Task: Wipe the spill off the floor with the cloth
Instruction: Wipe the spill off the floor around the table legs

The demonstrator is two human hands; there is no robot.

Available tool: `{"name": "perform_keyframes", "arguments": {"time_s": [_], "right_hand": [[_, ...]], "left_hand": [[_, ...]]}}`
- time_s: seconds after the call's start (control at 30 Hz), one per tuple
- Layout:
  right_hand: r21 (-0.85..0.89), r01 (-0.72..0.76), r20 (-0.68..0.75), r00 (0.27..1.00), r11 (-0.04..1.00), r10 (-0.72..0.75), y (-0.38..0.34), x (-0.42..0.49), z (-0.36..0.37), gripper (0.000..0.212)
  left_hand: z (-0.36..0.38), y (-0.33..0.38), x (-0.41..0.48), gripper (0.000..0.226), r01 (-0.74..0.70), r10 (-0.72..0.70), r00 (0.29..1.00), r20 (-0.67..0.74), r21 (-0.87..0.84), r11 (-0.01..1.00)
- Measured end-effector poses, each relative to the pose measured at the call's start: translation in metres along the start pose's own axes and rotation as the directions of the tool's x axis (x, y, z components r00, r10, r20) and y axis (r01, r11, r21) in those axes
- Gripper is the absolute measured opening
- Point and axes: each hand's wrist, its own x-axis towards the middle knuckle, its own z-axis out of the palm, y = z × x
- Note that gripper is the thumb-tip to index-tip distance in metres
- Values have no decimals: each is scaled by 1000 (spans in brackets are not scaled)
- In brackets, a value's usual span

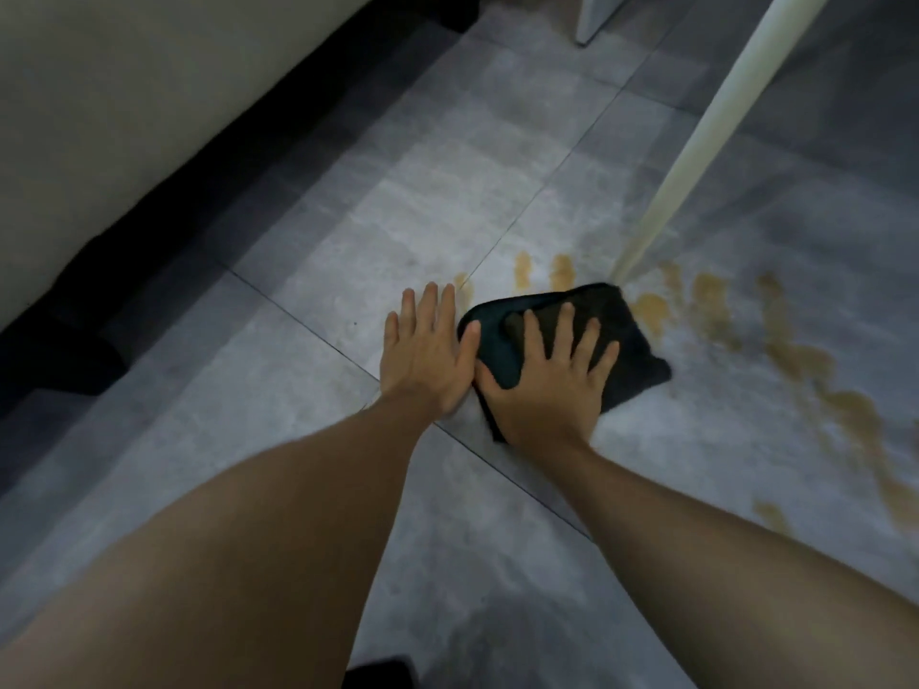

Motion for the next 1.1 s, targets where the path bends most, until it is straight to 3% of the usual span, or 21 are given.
{"name": "perform_keyframes", "arguments": {"time_s": [0.1, 0.27, 0.37, 0.47, 0.53, 0.6, 0.7, 0.73, 0.8, 0.9, 0.97, 1.1], "right_hand": [[-65, 156, 33, 988, 986, -154, 26, -4, -8, 95], [-37, -73, 78, 994, 997, 76, -10, 32, -4, 95], [-29, 132, 74, 989, 991, -130, -30, 26, 5, 86], [-35, 325, 26, 945, 945, -325, -11, 2, 6, 85], [-30, 246, -1, 969, 969, -246, 2, 8, 3, 100], [-6, 59, -11, 998, 998, -59, -3, 35, 0, 124], [7, -142, 95, 986, 990, 140, -37, 83, 1, 140], [-11, -101, 117, 988, 995, 101, -48, 90, 2, 135], [-27, 123, 123, 985, 992, -119, -57, 87, 8, 113], [30, 386, 36, 922, 922, -387, -38, 63, 13, 82], [47, 367, -23, 930, 929, -366, -25, 65, 10, 74], [45, 72, 56, 996, 996, -74, -47, 107, -1, 86]], "left_hand": [[9, -4, 4, 72, -8, 5, 999, -48, -52, 999], [10, -33, 3, 72, -68, 31, 987, -156, -235, 970], [14, -42, 0, 75, -74, 12, 981, -195, -317, 946], [17, -43, -2, 77, -94, 48, 974, -222, -203, 975], [15, -42, -1, 82, -40, 6, 976, -220, -149, 988], [14, -41, 0, 88, 12, -38, 980, -194, -133, 991], [15, -41, 0, 90, 19, -40, 985, -168, -125, 992], [15, -41, 0, 90, 13, -36, 984, -172, -129, 992], [15, -42, 1, 91, -4, -26, 981, -193, -154, 988], [17, -44, 2, 90, -21, -17, 977, -212, -175, 984], [16, -43, 1, 91, -28, -5, 978, -208, -153, 988], [15, -43, 2, 88, -26, 3, 984, -180, -122, 992]]}}
